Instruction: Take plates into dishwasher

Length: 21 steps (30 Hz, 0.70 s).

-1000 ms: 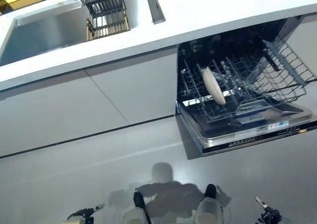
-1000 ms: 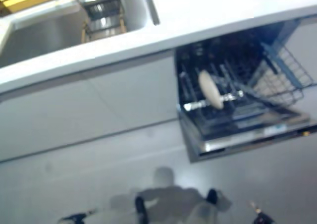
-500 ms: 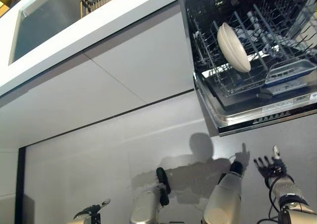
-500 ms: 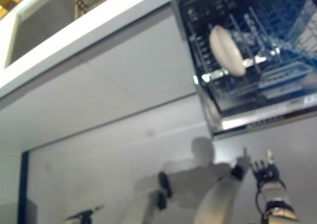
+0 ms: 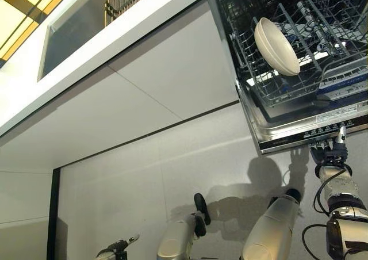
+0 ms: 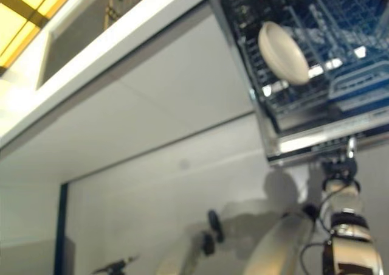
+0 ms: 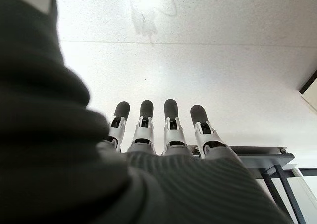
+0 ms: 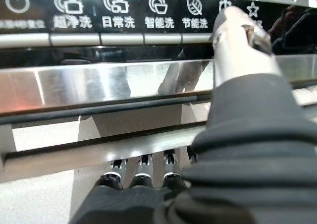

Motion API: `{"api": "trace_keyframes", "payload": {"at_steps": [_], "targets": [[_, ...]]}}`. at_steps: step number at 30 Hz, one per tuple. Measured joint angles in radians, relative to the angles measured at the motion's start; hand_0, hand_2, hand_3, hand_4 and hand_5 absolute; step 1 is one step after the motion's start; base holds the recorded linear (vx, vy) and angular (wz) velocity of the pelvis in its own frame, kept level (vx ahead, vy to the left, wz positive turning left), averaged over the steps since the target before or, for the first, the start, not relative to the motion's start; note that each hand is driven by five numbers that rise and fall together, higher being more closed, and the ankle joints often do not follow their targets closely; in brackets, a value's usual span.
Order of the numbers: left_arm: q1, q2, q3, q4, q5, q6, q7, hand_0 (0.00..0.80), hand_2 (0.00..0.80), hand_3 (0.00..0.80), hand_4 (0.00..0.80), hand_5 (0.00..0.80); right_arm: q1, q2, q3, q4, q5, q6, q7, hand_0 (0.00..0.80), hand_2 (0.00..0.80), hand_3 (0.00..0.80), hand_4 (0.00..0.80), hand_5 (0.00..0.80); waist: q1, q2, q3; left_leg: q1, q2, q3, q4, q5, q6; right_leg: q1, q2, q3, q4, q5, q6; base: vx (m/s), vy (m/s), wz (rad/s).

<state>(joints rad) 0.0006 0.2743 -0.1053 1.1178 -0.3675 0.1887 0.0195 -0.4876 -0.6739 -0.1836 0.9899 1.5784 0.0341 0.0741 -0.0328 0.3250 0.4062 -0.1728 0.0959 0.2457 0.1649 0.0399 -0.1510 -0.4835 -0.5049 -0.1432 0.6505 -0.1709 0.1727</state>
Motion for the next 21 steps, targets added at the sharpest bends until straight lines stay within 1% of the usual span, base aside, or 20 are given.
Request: {"api": "trace_keyframes", "payload": {"at_steps": [4, 5, 7, 9, 12, 14, 15, 17, 21], "targets": [[0.005, -0.005, 0.000, 0.000, 0.002, 0.009, -0.020, 0.000, 0.000, 0.000, 0.000, 0.000, -0.012, -0.029, 0.027, -0.002, -0.007, 0.028, -0.033, 0.000, 0.000, 0.000, 0.000, 0.000, 0.012, 0.001, -0.001, 0.026, 0.003, -0.003, 0.003, 0.000, 0.002, 0.029, -0.001, -0.003, 0.006, -0.003, -0.003, 0.038, -0.019, -0.02], [0.005, -0.005, 0.000, 0.000, 0.002, 0.012, -0.025, 0.000, 0.000, 0.000, 0.000, 0.000, -0.014, -0.044, 0.040, -0.002, -0.006, 0.036, -0.039, 0.000, 0.000, 0.000, 0.000, 0.000, 0.022, 0.001, -0.001, 0.030, 0.005, -0.004, 0.005, -0.002, 0.006, 0.033, -0.001, -0.006, 0.007, -0.004, -0.003, 0.043, -0.032, -0.01], [0.014, -0.006, 0.000, 0.000, 0.003, 0.022, -0.029, 0.000, 0.000, 0.000, 0.000, 0.000, -0.031, -0.051, 0.041, -0.003, -0.004, 0.045, -0.039, 0.000, 0.000, 0.000, 0.000, 0.000, 0.023, 0.001, -0.001, 0.030, 0.008, -0.011, 0.005, -0.001, 0.007, 0.040, -0.001, -0.015, 0.009, -0.005, -0.002, 0.039, -0.035, 0.06], [0.023, -0.006, 0.000, 0.003, 0.006, 0.022, -0.030, 0.000, 0.000, 0.000, 0.000, 0.000, -0.039, -0.055, 0.043, -0.008, 0.002, 0.044, -0.039, 0.000, 0.000, 0.000, 0.000, 0.000, 0.024, 0.000, 0.000, 0.031, 0.010, -0.025, 0.007, 0.000, 0.009, 0.057, -0.005, -0.034, 0.007, -0.004, -0.004, 0.045, -0.041, 0.14], [0.037, -0.009, 0.000, 0.003, 0.031, 0.022, -0.035, 0.000, 0.000, 0.000, 0.000, 0.000, -0.055, -0.057, 0.043, -0.024, 0.005, 0.043, -0.039, 0.000, 0.000, 0.000, 0.000, 0.000, 0.032, -0.003, 0.002, 0.037, 0.020, -0.033, 0.015, 0.000, 0.009, 0.083, -0.002, -0.060, 0.000, -0.002, -0.010, 0.073, -0.032, 0.07], [0.038, -0.009, 0.001, 0.001, 0.040, 0.020, -0.034, 0.000, 0.000, 0.000, 0.000, 0.000, -0.063, -0.070, 0.044, -0.035, 0.005, 0.043, -0.039, 0.000, 0.000, 0.000, 0.000, 0.000, 0.051, -0.004, 0.003, 0.049, 0.029, -0.035, 0.015, 0.000, 0.009, 0.104, 0.005, -0.071, -0.010, 0.002, -0.015, 0.082, -0.031, -0.01], [0.039, -0.009, 0.001, 0.002, 0.040, 0.020, -0.034, 0.000, 0.000, 0.000, 0.000, 0.000, -0.069, -0.072, 0.044, -0.036, 0.005, 0.044, -0.039, 0.000, 0.000, 0.000, 0.000, 0.000, 0.053, -0.004, 0.003, 0.051, 0.031, -0.038, 0.014, 0.000, 0.009, 0.111, 0.007, -0.075, -0.013, 0.003, -0.018, 0.091, -0.023, 0.08], [0.040, -0.009, 0.001, 0.002, 0.040, 0.020, -0.034, 0.000, 0.000, 0.000, 0.000, 0.000, -0.102, -0.076, 0.044, -0.036, 0.005, 0.047, -0.038, 0.000, 0.000, 0.000, 0.000, 0.000, 0.059, -0.006, 0.004, 0.065, 0.041, -0.054, 0.014, 0.000, 0.008, 0.150, 0.016, -0.102, -0.028, 0.005, -0.020, 0.109, -0.028, 0.12], [0.040, -0.009, 0.002, 0.002, 0.058, 0.021, -0.034, 0.000, 0.000, 0.000, 0.000, 0.000, -0.157, -0.099, 0.042, -0.047, 0.003, 0.048, -0.036, 0.000, 0.000, 0.000, 0.000, 0.000, 0.098, -0.008, 0.005, 0.098, 0.049, -0.060, 0.009, -0.002, 0.006, 0.205, 0.025, -0.122, -0.053, 0.008, -0.016, 0.077, -0.016, 0.04]]}}
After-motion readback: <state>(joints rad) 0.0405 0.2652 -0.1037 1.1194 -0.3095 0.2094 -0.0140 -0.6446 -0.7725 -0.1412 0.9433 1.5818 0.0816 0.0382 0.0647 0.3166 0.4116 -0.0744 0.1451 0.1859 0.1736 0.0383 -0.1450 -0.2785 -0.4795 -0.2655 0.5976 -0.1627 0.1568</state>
